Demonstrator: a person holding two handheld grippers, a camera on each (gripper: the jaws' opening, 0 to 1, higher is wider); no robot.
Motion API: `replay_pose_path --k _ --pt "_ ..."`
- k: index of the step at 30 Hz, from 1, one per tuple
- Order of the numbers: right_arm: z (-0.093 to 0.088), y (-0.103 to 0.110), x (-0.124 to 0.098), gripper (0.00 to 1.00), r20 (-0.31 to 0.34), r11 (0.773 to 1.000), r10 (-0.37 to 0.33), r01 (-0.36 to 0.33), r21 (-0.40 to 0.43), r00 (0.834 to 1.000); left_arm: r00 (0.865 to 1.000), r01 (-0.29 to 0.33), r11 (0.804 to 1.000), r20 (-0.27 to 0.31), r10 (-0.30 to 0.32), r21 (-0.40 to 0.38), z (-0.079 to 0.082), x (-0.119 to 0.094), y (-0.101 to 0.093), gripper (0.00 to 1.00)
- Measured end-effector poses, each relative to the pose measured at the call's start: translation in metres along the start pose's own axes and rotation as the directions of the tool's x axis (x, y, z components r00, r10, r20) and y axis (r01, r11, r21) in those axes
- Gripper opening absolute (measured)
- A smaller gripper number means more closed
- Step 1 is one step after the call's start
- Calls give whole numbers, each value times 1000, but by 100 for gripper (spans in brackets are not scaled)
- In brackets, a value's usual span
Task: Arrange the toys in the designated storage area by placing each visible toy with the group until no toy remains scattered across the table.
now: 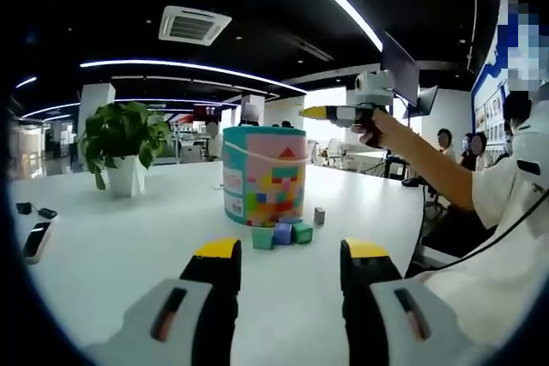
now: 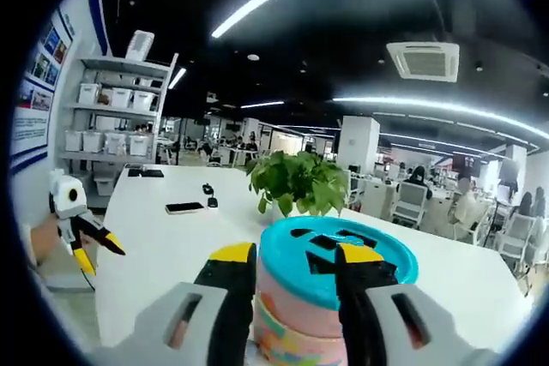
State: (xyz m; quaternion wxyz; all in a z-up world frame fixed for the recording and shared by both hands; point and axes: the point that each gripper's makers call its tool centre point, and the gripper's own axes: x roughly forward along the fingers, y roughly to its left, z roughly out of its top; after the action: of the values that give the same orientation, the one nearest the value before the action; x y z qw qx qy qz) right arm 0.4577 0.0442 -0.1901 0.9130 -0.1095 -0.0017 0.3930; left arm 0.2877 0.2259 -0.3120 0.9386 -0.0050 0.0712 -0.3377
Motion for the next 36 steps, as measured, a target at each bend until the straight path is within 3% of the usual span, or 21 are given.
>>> replay_pose_path --k 3,5,8,11,17,22,26,32,36 --pt "-1 1 -17 36 19 1000 -1 1 -1 1000 1000 1 1000 -7 -1 4 -1 1 0 47" --pt "-9 -2 -24 36 -18 1000 3 -2 28 1000 1000 5 1000 -15 -5 7 -3 2 -1 47" --pt "-8 -2 -35 39 33 999 21 -22 36 999 1000 10 1000 -16 -10 7 -3 3 -3 48" --pt "-14 -3 -45 41 37 998 12 -14 54 999 1000 11 1000 -11 -11 0 -1 2 -3 50" --pt "-32 2 -55 41 20 997 28 -29 67 999 1000 14 1000 -17 -14 -19 -3 2 -3 52" --pt "-48 7 -67 36 10 1000 13 -13 23 1000 1000 19 1000 -4 -19 -8 -1 3 -3 52" --pt "-51 12 -77 36 30 999 18 -19 46 999 1000 20 1000 1 -20 -1 -1 3 0 51" --pt "-62 20 -87 36 10 999 28 -28 24 1000 1000 18 997 -16 -17 76 -4 2 -1 50" --pt "-68 24 -96 34 15 1000 10 -11 27 1000 1000 13 999 -22 -12 43 -9 5 3 51"
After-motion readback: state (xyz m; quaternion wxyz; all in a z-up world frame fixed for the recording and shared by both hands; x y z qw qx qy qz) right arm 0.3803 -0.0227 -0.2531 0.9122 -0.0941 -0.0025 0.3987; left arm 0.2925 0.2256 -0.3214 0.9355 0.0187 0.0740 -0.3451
